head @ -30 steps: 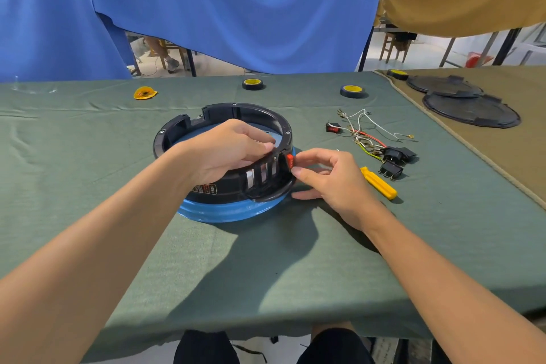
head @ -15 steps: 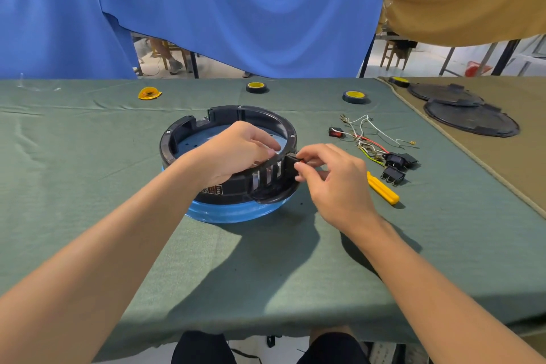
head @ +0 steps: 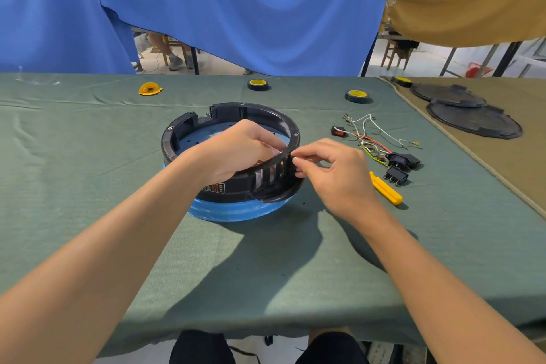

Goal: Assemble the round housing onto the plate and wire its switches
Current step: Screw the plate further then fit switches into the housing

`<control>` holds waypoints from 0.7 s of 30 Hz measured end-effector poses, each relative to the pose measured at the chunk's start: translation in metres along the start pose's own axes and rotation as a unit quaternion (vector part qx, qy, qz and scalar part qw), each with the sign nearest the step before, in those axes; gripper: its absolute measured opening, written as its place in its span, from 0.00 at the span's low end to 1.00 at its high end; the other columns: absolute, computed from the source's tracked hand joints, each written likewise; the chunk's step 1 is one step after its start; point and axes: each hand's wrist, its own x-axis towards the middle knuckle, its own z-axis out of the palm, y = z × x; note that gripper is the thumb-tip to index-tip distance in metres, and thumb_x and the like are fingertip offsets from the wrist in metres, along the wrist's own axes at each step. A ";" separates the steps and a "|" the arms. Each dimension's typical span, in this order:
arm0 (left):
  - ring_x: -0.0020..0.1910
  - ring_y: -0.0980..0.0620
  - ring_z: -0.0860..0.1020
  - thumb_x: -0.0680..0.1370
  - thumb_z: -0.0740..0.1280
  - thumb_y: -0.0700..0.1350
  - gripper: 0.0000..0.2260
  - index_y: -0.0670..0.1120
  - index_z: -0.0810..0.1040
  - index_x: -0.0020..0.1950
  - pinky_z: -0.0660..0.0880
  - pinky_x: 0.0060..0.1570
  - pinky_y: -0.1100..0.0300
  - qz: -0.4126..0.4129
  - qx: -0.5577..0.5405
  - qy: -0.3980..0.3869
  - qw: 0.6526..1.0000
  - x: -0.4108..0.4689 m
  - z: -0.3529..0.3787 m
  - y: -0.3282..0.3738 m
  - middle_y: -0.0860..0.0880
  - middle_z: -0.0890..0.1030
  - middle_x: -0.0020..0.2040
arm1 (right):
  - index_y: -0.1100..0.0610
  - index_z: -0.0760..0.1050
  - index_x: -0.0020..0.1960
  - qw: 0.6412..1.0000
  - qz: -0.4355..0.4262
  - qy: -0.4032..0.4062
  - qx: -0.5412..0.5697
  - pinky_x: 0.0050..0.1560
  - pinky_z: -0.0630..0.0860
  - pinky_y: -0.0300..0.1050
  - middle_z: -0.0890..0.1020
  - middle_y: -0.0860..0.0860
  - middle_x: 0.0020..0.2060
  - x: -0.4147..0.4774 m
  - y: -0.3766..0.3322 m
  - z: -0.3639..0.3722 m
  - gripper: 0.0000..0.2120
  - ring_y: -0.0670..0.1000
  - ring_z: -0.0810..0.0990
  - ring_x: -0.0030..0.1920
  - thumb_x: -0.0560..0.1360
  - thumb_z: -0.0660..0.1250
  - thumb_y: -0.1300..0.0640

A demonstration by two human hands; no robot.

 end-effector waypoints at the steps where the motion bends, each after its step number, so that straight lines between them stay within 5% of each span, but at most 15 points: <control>1: 0.61 0.50 0.79 0.81 0.64 0.37 0.11 0.47 0.84 0.58 0.70 0.69 0.49 0.002 -0.003 0.003 1.000 0.001 0.000 -0.001 0.48 0.84 0.57 | 0.58 0.85 0.47 0.999 0.016 -0.016 0.024 0.43 0.83 0.49 0.81 0.47 0.40 0.002 0.001 -0.004 0.07 0.47 0.82 0.39 0.72 0.72 0.67; 6: 0.56 0.46 0.82 0.82 0.63 0.38 0.12 0.47 0.85 0.57 0.73 0.66 0.46 0.014 -0.011 -0.009 1.000 0.000 0.000 -0.001 0.47 0.86 0.50 | 0.51 0.83 0.50 0.997 0.007 -0.063 -0.032 0.44 0.79 0.46 0.78 0.44 0.48 0.018 -0.002 -0.020 0.12 0.46 0.78 0.49 0.68 0.77 0.60; 10: 0.58 0.41 0.80 0.82 0.65 0.41 0.09 0.49 0.85 0.56 0.72 0.67 0.44 0.018 -0.018 0.000 1.000 0.000 0.000 -0.002 0.43 0.85 0.52 | 0.50 0.82 0.55 0.975 0.028 -0.219 -0.036 0.62 0.70 0.35 0.77 0.42 0.59 0.043 -0.004 -0.033 0.15 0.42 0.72 0.64 0.70 0.76 0.58; 16: 0.52 0.55 0.83 0.79 0.70 0.48 0.08 0.49 0.86 0.55 0.73 0.66 0.48 0.040 0.015 -0.001 0.999 -0.002 0.001 -0.001 0.56 0.86 0.47 | 0.54 0.84 0.55 0.948 0.027 -0.315 -0.045 0.56 0.61 0.19 0.82 0.43 0.56 0.067 0.001 -0.039 0.14 0.32 0.75 0.58 0.69 0.77 0.57; 21: 0.48 0.50 0.82 0.76 0.73 0.53 0.04 0.57 0.87 0.48 0.75 0.62 0.46 0.064 0.032 -0.018 0.997 -0.004 0.000 0.000 0.49 0.86 0.47 | 0.54 0.86 0.49 0.942 0.034 -0.334 -0.015 0.50 0.65 0.19 0.83 0.43 0.51 0.077 0.001 -0.036 0.11 0.36 0.78 0.54 0.67 0.78 0.58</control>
